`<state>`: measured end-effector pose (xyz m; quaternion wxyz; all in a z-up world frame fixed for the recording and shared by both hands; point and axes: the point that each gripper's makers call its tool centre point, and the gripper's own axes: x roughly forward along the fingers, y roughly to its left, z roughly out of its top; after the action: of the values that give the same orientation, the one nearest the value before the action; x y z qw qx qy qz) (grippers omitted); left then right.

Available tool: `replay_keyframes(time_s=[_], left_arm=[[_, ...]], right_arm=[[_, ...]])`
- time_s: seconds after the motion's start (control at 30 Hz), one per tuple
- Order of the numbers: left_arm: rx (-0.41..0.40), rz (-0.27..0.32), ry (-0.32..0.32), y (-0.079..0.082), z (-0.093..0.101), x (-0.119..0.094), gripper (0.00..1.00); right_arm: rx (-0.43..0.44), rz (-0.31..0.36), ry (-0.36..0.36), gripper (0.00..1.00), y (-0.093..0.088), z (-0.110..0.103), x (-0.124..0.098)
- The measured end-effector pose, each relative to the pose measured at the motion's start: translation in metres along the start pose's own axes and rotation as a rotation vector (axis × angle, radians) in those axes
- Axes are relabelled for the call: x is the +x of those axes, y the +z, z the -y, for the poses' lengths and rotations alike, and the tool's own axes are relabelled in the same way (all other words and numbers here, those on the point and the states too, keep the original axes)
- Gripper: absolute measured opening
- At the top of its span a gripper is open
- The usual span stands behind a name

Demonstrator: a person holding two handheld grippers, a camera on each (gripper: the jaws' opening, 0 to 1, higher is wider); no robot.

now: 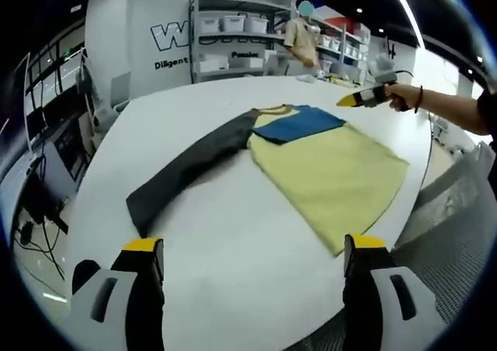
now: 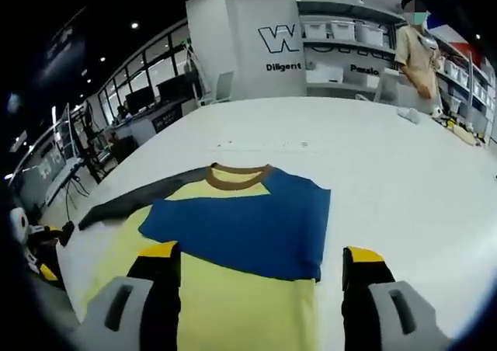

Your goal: Fold the garment on the visible template until the final outline fits inside the template.

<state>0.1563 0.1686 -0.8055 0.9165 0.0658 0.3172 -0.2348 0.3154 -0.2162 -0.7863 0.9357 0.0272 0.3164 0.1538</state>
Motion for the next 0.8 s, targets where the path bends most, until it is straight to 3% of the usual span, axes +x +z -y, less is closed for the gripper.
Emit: replay_keyframes(time_s=[0.2,0.33,0.43,0.57,0.8], left_arm=[[0.012,0.019,0.006,0.009,-0.008,0.002,0.96],[-0.004,0.024,0.033,0.016,-0.018,0.002,0.96],[-0.023,0.047,0.028,0.023,-0.024,0.001,0.95],[-0.05,0.047,0.047,0.026,-0.036,0.001,0.93],[-0.116,0.062,0.115,0.032,-0.066,0.002,0.9]], right_arm=[[0.022,0.004,0.065,0.99,-0.001,-0.023,-0.015],[0.014,0.02,0.093,0.99,-0.001,-0.038,-0.028],[-0.002,-0.003,0.122,0.99,-0.009,-0.048,-0.034],[-0.042,-0.014,0.115,0.99,-0.017,-0.052,-0.045],[-0.025,0.012,0.131,0.99,-0.027,-0.064,-0.074]])
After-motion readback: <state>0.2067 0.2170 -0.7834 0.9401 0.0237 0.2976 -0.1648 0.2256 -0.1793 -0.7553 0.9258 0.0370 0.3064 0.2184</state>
